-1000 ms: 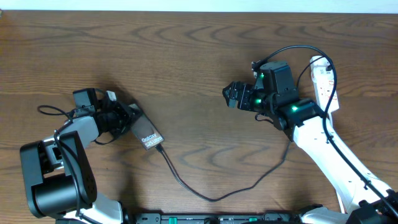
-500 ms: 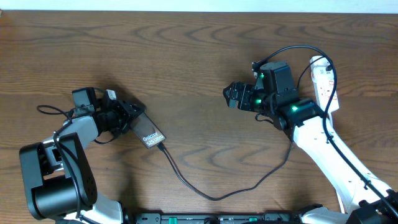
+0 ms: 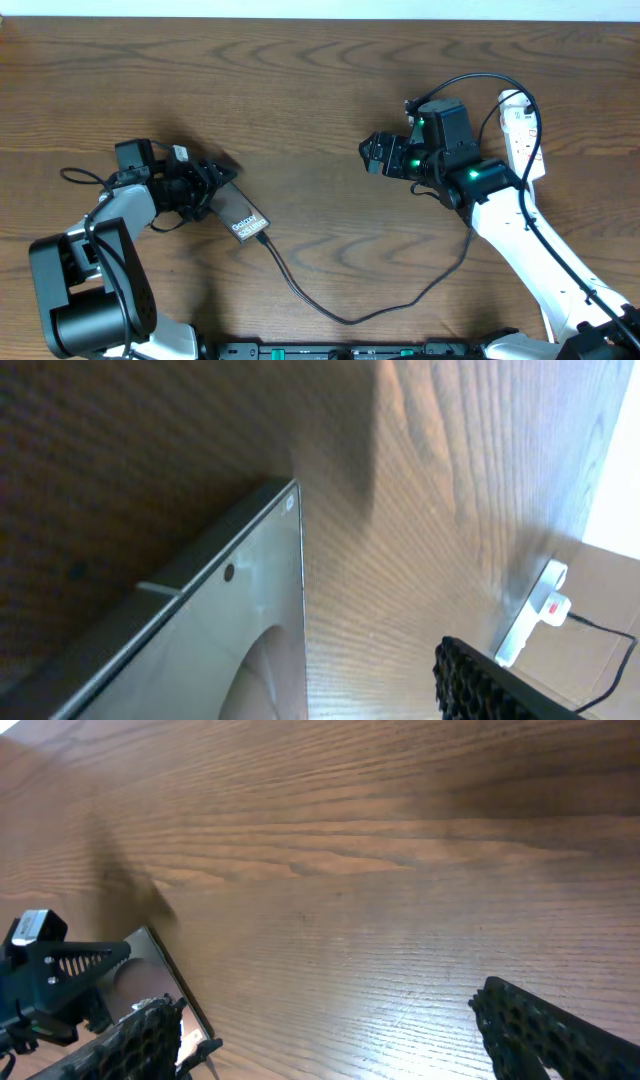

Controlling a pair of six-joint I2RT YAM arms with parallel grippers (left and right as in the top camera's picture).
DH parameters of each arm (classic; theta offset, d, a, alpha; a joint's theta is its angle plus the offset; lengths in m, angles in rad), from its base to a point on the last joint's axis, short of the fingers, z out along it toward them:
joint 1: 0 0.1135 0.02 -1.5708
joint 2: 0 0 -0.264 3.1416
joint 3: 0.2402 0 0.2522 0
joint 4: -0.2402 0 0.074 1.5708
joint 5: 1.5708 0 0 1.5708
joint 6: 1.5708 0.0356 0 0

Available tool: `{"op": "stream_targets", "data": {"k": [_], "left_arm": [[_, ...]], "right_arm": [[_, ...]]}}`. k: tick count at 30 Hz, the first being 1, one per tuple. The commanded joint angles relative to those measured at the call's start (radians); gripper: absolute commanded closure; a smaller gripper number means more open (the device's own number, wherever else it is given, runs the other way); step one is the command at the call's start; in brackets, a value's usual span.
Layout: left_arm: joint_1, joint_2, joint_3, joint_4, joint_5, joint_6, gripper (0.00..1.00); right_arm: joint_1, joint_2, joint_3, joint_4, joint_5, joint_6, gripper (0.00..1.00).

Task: Plug charger to phone and switch on socket
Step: 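Lay the phone flat on the table and open the left gripper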

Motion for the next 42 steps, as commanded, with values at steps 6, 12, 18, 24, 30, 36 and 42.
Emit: {"op": "stream_targets", "data": {"k": [6, 12, 18, 24, 30, 36, 42], "left_arm": [[0.006, 0.027, -0.026, -0.092, -0.141, 0.011, 0.24], [0.006, 0.027, -0.026, -0.140, -0.141, 0.011, 0.18], [0.006, 0.027, -0.026, -0.183, -0.141, 0.011, 0.17], [0.006, 0.027, -0.026, -0.224, -0.142, 0.011, 0.16], [0.006, 0.027, -0.026, -0.267, -0.142, 0.011, 0.16], [0.006, 0.027, -0.026, -0.286, -0.141, 0.011, 0.16], [0.006, 0.027, -0.026, -0.312, -0.141, 0.011, 0.15]], "right_arm": [[0.002, -0.010, 0.008, -0.002, 0.009, -0.013, 0.08], [0.002, -0.010, 0.008, -0.002, 0.010, -0.013, 0.08], [0.003, -0.010, 0.008, -0.002, 0.012, -0.013, 0.07], [0.003, -0.010, 0.008, -0.005, 0.012, -0.013, 0.07], [0.003, -0.010, 0.008, -0.009, 0.012, -0.013, 0.07], [0.003, -0.010, 0.008, -0.013, 0.012, -0.013, 0.07], [0.003, -0.010, 0.008, -0.027, 0.016, -0.013, 0.07]]}}
